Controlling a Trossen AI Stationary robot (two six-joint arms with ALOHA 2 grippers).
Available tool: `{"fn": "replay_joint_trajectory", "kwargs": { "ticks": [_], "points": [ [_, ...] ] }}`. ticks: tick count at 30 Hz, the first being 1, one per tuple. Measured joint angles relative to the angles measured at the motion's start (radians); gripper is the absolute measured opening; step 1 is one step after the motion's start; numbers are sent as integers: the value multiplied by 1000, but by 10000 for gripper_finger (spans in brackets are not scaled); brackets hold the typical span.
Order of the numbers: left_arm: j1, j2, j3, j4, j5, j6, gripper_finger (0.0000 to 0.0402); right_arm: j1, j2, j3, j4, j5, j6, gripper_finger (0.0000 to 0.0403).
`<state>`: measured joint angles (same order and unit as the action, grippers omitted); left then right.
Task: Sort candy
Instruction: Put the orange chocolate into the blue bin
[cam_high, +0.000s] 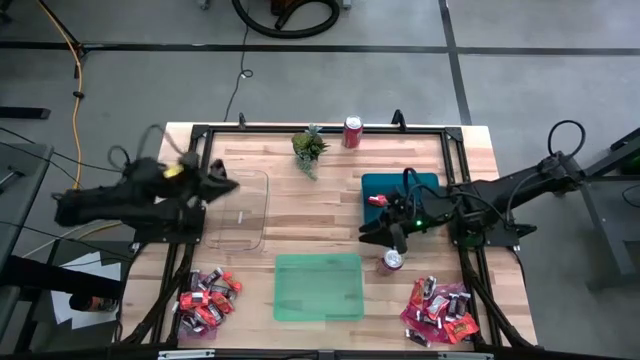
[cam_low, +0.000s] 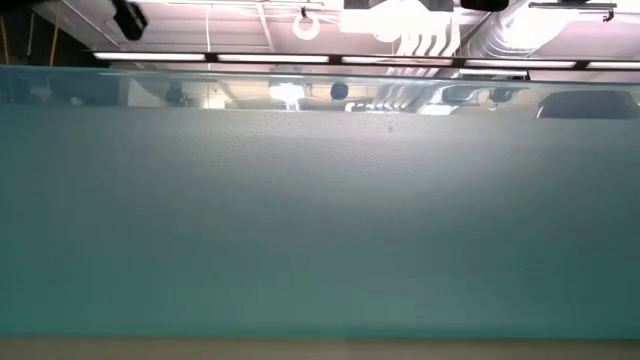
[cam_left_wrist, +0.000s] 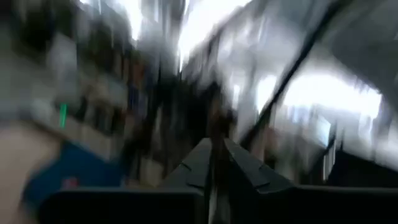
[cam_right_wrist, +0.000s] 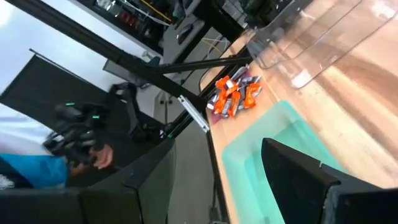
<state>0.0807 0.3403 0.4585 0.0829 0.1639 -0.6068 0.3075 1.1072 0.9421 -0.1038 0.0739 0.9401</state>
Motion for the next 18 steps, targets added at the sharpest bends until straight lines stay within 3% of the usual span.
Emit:
{"fn": "replay_joint_trajectory", "kwargs": {
  "ticks": [4,8,12,18],
  "points": [
    [-116,238,288,-417,125,110,66,0,0,0,0,-28,-47,232],
    [-324,448,495,-725,146,151,99,2,0,0,-4,-66,-88,232],
    [-584,614,574,-824,105,151,112,2,0,0,-4,-77,-141,232],
    [-919,860,544,-843,-69,140,113,2,0,0,-22,-102,-208,232]
  ]
}}
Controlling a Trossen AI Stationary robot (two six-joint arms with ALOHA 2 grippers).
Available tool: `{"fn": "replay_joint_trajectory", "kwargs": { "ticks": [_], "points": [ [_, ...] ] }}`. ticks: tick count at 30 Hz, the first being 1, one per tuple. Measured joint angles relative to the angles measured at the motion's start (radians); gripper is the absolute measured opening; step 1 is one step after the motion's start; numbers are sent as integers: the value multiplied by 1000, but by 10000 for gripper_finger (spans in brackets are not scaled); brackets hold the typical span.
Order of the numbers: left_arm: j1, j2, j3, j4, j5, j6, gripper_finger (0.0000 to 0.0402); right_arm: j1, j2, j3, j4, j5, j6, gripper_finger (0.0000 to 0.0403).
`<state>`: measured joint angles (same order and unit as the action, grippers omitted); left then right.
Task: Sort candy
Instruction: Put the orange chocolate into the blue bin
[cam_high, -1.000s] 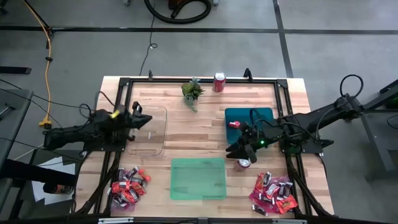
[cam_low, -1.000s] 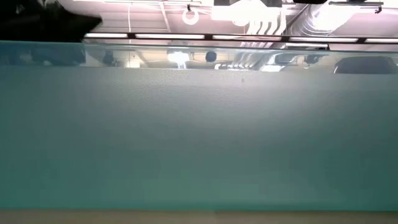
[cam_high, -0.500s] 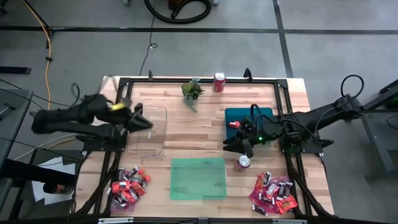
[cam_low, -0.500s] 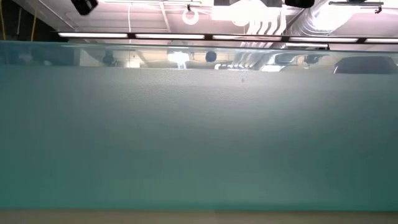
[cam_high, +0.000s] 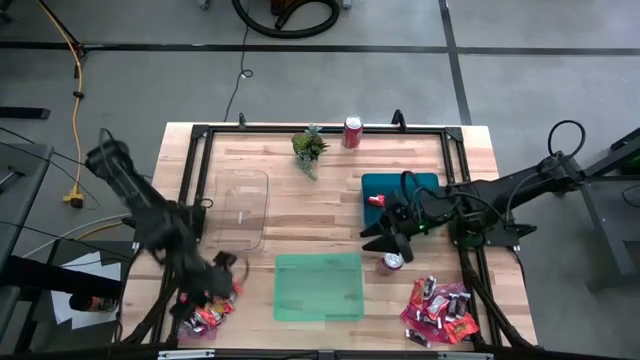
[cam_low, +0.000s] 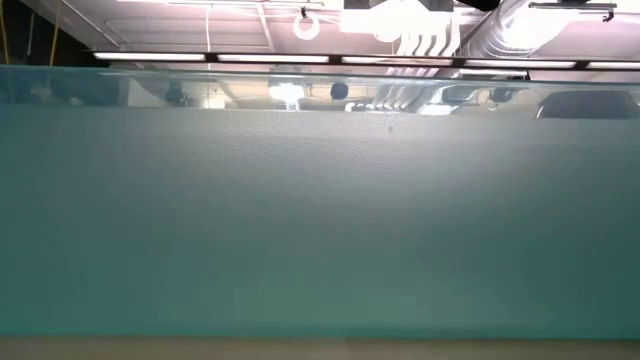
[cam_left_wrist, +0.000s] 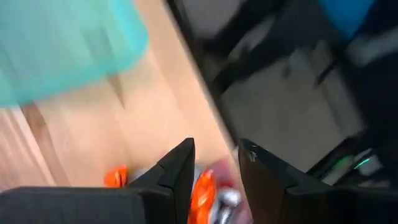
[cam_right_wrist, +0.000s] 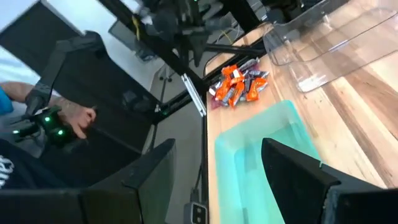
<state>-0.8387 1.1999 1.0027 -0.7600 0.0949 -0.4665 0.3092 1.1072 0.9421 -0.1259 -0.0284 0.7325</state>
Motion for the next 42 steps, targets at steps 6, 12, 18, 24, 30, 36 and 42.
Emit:
{"fn": "replay_joint_trajectory", "kwargs": {
  "ticks": [6,12,18,24,30,36,42],
  "points": [
    [-149,253,-15,11,-163,110,113,0,0,0,-54,-47,-33,232],
    [-164,414,-15,7,-169,132,113,0,0,0,-102,-53,-34,232],
    [-164,467,-15,5,-163,100,113,0,0,0,-126,-54,-41,232],
    [-166,500,-15,6,-168,110,113,0,0,0,-128,-54,-61,232],
    [-166,540,-13,8,-158,129,113,0,0,0,-128,-54,-61,232],
    [-156,540,-13,15,-147,96,57,0,0,0,-129,-54,-61,232],
    [-101,467,-16,14,-51,-134,5,0,0,0,-128,-54,-61,232]
  ]
}}
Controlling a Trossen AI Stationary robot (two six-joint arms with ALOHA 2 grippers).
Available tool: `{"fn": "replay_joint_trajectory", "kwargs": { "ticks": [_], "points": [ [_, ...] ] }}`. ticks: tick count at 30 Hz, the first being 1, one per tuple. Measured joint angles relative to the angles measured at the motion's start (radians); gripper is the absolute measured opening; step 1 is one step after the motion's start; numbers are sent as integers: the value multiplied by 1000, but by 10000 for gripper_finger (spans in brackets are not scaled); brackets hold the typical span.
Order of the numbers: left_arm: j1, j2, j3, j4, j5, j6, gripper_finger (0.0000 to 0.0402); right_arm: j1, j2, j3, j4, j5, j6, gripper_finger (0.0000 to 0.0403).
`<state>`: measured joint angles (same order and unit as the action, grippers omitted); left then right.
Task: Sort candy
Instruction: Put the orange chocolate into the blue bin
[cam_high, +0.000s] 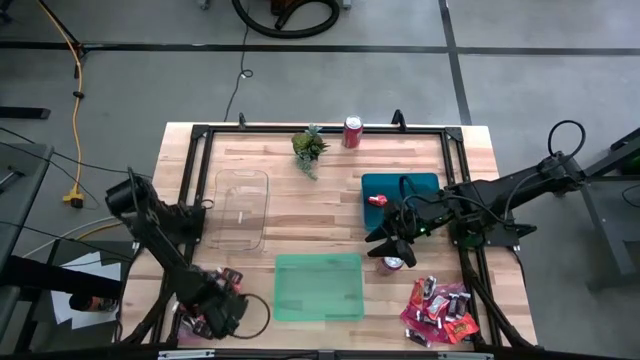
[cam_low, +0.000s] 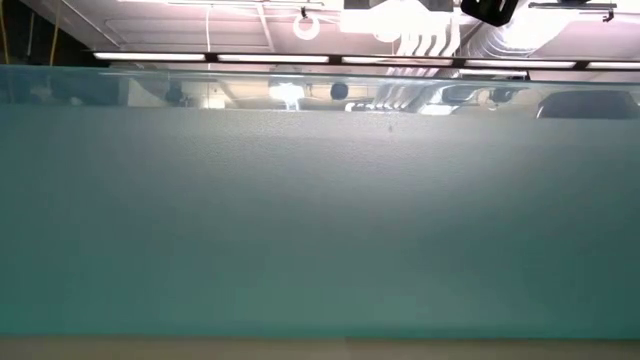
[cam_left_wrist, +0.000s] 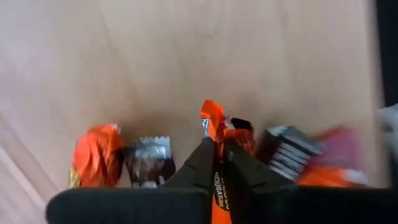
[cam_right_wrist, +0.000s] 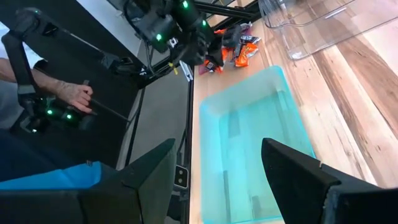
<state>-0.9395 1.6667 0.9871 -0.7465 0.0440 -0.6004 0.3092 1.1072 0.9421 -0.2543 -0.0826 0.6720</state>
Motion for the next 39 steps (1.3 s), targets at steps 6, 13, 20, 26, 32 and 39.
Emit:
{"fn": "replay_joint_trajectory", "kwargs": {
  "ticks": [6,13,20,26,32,39],
  "points": [
    [54,-263,1,-7,-62,-64,1,0,0,0,26,0,-18,232],
    [267,-577,2,88,-521,-45,0,-8,0,0,112,0,-75,232],
    [583,-605,3,450,-592,423,0,-8,0,0,163,142,-142,232],
    [747,-538,3,705,-501,568,0,-42,16,0,279,360,-290,232],
    [806,-427,3,965,-364,569,0,-93,102,0,462,419,-482,232],
    [810,-345,3,1076,-371,568,0,-101,171,0,509,474,-572,232]
  ]
}}
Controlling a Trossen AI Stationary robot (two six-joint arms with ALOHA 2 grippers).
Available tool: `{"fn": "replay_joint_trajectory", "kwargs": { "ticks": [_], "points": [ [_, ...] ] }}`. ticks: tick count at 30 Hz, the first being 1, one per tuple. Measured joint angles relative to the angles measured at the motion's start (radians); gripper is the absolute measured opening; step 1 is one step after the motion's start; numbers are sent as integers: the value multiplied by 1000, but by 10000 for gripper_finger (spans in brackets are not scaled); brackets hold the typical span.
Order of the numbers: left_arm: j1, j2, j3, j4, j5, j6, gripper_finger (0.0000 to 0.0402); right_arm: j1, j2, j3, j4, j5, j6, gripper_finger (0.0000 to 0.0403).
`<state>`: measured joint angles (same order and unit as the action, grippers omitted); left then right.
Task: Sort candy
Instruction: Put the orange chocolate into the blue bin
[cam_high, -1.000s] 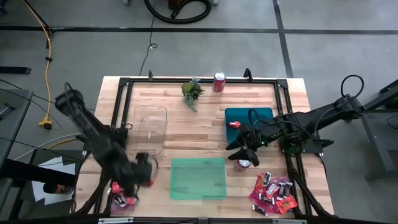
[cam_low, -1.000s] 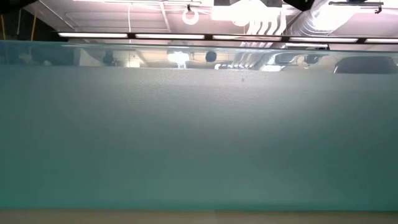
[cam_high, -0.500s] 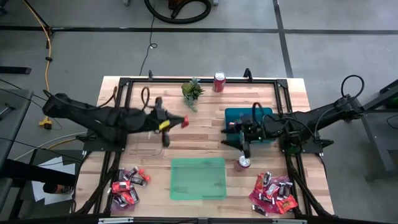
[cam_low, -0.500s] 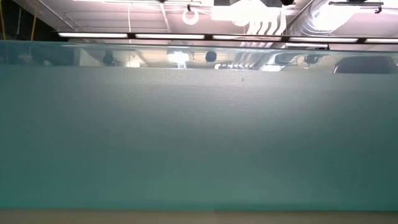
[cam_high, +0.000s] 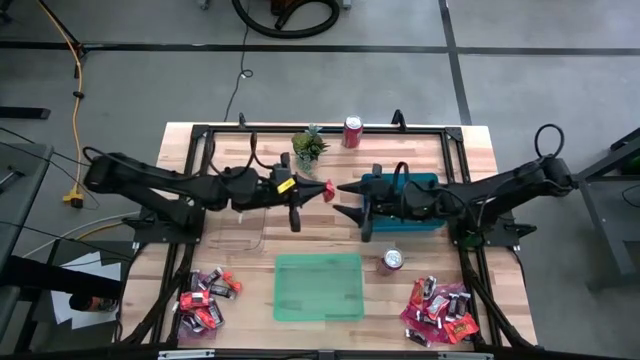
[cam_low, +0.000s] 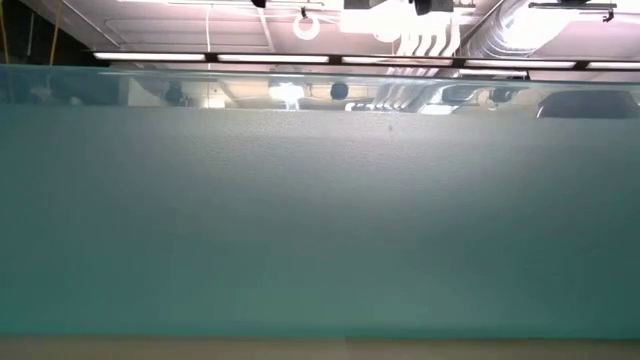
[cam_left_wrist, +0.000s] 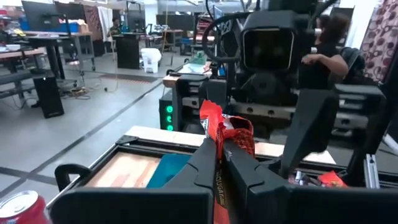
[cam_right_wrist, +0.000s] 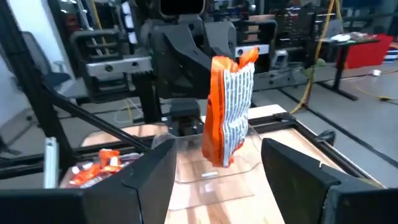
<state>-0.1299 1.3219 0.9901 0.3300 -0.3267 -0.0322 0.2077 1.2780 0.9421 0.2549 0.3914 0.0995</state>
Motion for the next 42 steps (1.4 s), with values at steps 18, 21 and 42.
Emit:
{"fn": "replay_joint_trajectory", "kwargs": {
  "ticks": [18,21,42],
  "points": [
    [0,39,0,92,-51,16,0,-29,13,0,9,49,33,232],
    [0,41,0,92,-51,17,0,-31,15,0,19,32,34,232],
    [0,46,0,111,-51,37,0,-31,57,0,86,21,31,51]
  ]
}}
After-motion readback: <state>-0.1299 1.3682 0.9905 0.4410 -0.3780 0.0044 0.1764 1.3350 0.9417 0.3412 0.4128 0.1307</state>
